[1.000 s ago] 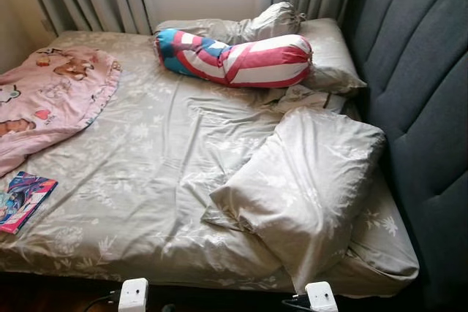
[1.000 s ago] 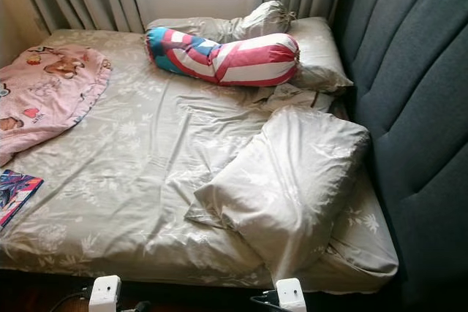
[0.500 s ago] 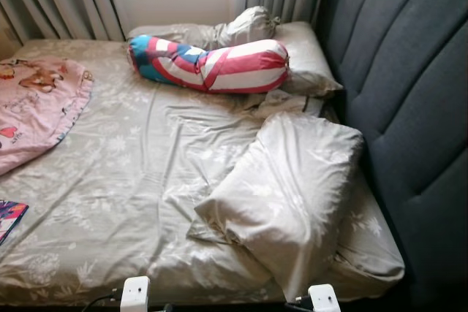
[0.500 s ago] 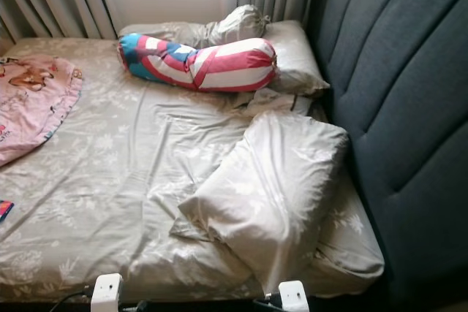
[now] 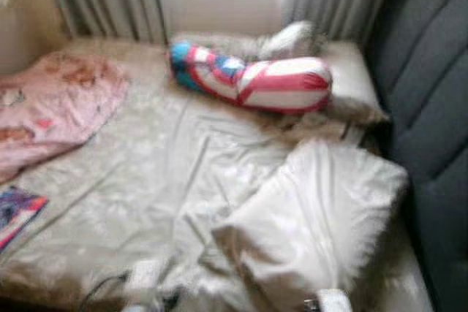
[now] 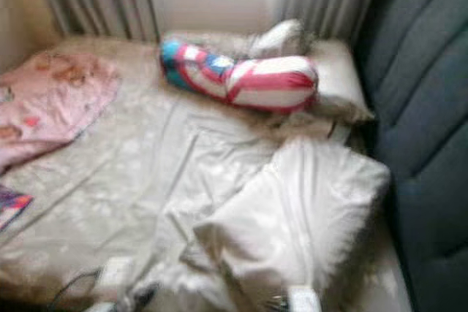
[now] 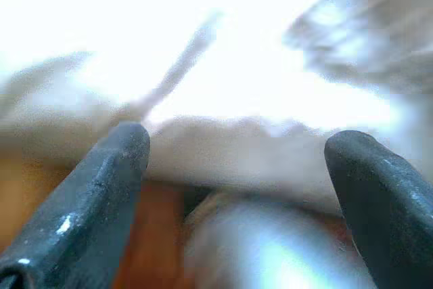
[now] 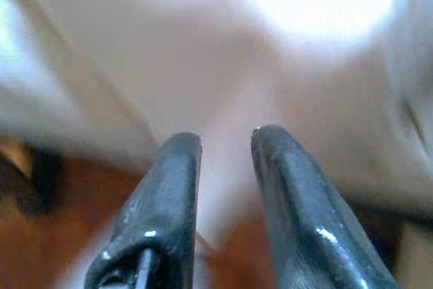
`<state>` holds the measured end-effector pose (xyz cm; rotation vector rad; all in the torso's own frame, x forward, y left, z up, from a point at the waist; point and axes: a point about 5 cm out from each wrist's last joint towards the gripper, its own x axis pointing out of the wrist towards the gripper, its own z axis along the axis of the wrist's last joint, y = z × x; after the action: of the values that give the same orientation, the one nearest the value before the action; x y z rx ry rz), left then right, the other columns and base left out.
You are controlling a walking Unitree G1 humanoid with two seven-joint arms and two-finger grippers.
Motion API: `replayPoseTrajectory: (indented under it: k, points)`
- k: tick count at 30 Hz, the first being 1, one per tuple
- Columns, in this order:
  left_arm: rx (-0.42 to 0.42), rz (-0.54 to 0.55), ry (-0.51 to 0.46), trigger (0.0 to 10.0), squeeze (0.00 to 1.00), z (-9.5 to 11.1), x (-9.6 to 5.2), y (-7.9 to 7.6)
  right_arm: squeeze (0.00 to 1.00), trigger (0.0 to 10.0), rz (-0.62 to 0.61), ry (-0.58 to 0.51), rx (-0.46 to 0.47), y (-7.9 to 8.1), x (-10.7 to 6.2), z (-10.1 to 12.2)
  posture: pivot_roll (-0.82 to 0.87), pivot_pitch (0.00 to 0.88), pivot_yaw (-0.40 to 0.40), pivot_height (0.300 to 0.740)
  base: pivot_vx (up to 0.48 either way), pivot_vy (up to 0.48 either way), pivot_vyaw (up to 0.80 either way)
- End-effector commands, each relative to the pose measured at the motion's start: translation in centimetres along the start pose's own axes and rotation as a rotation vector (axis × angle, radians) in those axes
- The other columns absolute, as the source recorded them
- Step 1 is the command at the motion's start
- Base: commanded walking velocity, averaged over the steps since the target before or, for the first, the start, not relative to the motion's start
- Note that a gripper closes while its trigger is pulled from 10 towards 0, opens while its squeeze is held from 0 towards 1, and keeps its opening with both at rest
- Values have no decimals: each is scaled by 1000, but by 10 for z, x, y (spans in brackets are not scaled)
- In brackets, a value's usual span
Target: Clean up the room
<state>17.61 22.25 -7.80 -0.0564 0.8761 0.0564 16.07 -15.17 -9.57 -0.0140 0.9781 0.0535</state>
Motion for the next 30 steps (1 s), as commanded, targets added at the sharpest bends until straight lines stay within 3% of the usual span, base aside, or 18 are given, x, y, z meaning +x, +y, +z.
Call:
replayPoseTrajectory:
  k: [1, 10, 16, 20, 21, 22, 23, 24, 25, 26, 28, 30]
  points:
    - [-20, -11, 32, 10000, 0, -7, 0, -8, 0, 10000, -16, 10, 17, -5, -2, -7, 6, 34, -41, 740, 0, 0, -750]
    - [-22, 3, 6, 10000, 0, -5, 0, -6, 0, 10000, -47, -13, 33, -6, -2, -6, -1, 50, -36, 740, 0, 0, -700]
    - [-56, 16, -147, 10000, 0, 6, -2, -6, 0, 10000, -111, -127, 145, -8, -5, 0, -3, 58, -35, 740, 0, 0, 0]
    - [-42, 6, -176, 10000, 0, 9, -2, -6, 0, 10000, -113, -158, 159, -8, -5, 2, -7, 64, -37, 740, 0, 0, 0]
    - [-47, 4, -216, 10000, 0, 12, -3, -6, 0, 10000, -126, -230, 177, -15, -4, 20, -11, 64, -39, 740, 0, 0, 0]
    - [-47, 4, -216, 10000, 0, 12, -3, -6, 0, 10000, -126, -230, 177, -15, -4, 20, -11, 64, -39, 740, 0, 0, 0]
    - [-47, 4, -258, 10000, 0, 15, -5, -6, 0, 10000, -149, -385, 181, -37, -2, 76, -14, 65, -40, 740, 0, 0, 0]
    - [-47, 4, -258, 10000, 0, 15, -5, -6, 0, 10000, -149, -385, 181, -37, -2, 76, -14, 65, -40, 740, 0, 0, 0]
    - [-41, 3, -279, 10000, 0, 16, -5, -7, 0, 10000, -160, -446, 171, -44, -4, 94, -17, 64, -51, 740, 0, 0, 0]
    - [-9, 1, -326, 10000, 0, 27, -4, -9, 0, 10000, -167, -483, 170, -48, -5, 103, -18, 65, -53, 740, 0, 0, 0]
    - [56, -26, -525, 10000, 0, 77, -4, -20, 0, 10000, -167, -555, 174, -51, -9, 111, -31, 61, -58, 740, 0, 0, 0]
    - [88, -42, -662, 10000, 0, 104, -11, -26, 0, 10000, -172, -648, 167, -54, -16, 119, -35, 61, -58, 740, 0, 0, 0]
